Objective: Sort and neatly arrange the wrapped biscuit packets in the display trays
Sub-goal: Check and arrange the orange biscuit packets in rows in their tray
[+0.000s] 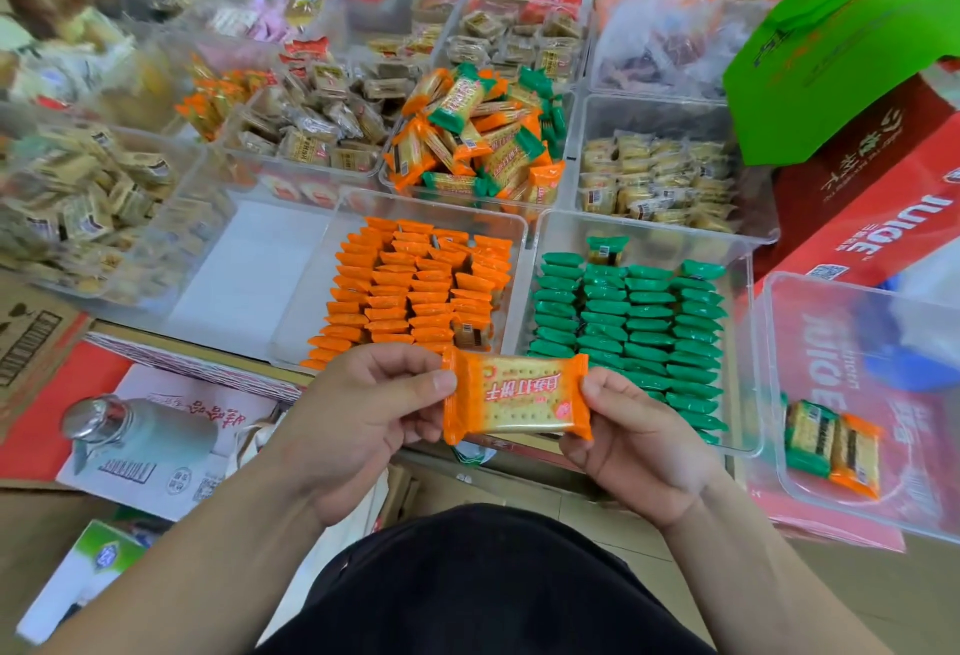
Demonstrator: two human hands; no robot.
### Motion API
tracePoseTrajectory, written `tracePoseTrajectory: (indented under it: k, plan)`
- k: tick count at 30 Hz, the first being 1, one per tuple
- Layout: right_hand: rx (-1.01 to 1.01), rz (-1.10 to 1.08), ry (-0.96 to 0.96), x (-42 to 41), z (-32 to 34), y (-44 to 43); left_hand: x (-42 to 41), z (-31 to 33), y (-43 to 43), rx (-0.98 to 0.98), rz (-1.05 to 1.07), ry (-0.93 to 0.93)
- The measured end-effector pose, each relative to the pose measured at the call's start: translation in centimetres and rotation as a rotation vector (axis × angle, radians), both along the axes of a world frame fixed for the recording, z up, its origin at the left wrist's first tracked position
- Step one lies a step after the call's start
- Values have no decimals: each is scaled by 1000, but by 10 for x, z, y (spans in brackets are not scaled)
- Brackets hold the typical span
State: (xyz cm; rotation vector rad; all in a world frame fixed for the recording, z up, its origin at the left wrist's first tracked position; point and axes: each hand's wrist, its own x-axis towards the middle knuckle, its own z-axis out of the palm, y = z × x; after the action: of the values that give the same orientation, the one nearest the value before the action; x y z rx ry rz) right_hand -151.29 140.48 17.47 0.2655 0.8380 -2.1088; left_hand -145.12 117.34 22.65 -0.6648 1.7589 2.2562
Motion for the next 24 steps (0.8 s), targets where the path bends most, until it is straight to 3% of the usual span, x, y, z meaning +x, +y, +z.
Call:
tracePoseTrajectory:
  k: [5, 9, 14, 21, 22, 24]
  plan:
    - [72, -5, 27, 1, 1, 5, 3, 3, 6, -19, 40, -38]
    - [271, -93, 106, 4, 2, 7, 4, 0, 15, -8, 145, 41]
    - [261, -133, 183, 8, 10, 9, 6, 1, 19, -53, 155, 106]
    - [415, 7, 297, 10, 19, 10, 6, 10, 13, -537, 23, 104]
    - [411, 19, 270, 10, 19, 9, 5, 9, 11, -520, 19, 69]
    - [320, 19, 129, 10, 20, 6, 4, 9, 8, -300, 35, -37]
